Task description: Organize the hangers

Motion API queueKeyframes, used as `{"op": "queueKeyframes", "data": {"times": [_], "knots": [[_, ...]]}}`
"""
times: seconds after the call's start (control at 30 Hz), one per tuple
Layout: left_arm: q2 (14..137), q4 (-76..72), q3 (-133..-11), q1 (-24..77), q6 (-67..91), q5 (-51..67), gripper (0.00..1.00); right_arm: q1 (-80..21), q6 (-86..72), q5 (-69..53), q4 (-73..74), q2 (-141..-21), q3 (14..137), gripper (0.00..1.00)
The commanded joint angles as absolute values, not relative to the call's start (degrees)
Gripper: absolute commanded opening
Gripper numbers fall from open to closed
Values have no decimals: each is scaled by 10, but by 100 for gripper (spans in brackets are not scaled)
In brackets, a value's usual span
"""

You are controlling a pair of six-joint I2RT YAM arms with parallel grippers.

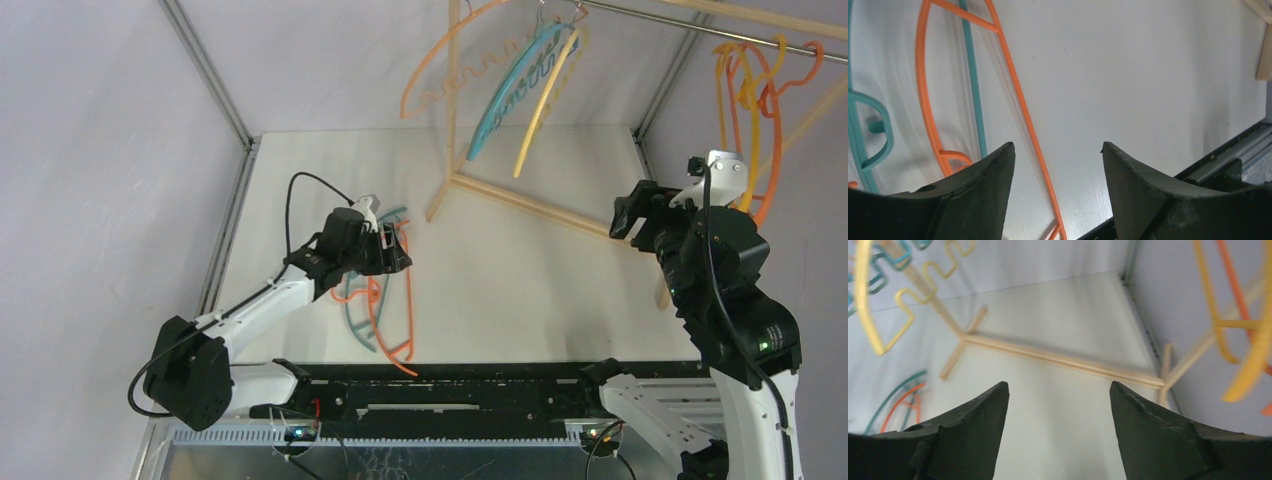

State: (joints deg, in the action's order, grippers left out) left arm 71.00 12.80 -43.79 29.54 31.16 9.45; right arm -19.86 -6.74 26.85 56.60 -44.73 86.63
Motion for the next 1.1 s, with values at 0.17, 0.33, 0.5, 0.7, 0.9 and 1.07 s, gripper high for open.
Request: {"op": "queueKeyframes", "data": {"times": [0.17,0.33,0.5,0.7,0.9,1.07], "knots": [[630,149,-379,293,407,15,68,-202,-97,121,531,-453,834,61],[576,188,-344,293,435,-23,67,-165,-110,29,500,-485,833,45],[561,194,-306,293,466,-41,66,-117,-123,-41,476,-488,809,46],[600,153,-274,293,502,-33,63,-117,-112,-30,478,-488,804,48],[624,138,-273,293,508,-52,60,-118,-106,-21,485,-483,791,48],[659,101,-268,293,504,-37,40,-116,-108,-15,487,-481,788,49]]}}
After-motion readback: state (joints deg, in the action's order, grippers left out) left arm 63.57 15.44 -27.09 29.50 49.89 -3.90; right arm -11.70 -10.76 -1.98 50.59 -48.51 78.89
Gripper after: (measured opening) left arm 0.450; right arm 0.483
